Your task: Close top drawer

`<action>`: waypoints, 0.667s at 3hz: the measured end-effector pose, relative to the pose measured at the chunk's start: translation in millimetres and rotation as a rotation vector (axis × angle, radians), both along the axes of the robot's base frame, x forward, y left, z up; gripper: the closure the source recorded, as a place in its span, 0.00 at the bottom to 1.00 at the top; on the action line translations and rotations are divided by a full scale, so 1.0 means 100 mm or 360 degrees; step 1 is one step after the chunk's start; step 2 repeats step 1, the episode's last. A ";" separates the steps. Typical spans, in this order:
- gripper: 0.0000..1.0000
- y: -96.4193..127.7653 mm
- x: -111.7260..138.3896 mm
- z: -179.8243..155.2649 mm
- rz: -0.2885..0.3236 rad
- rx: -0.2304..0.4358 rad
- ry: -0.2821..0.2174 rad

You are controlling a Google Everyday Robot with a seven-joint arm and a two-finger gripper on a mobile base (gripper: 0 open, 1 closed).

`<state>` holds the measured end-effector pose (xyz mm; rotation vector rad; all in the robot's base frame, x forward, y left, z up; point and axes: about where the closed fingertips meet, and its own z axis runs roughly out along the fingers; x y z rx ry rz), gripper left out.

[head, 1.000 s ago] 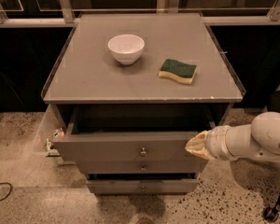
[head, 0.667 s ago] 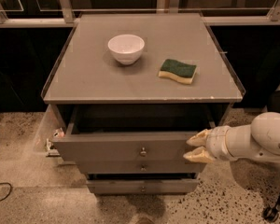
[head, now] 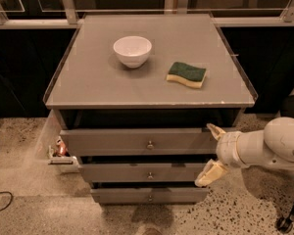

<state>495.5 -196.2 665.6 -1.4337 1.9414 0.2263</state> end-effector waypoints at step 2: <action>0.00 0.00 0.00 0.00 0.0000 0.0000 0.0000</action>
Offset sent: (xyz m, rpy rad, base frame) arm 0.0000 0.0000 0.0000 0.0000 0.0000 0.0000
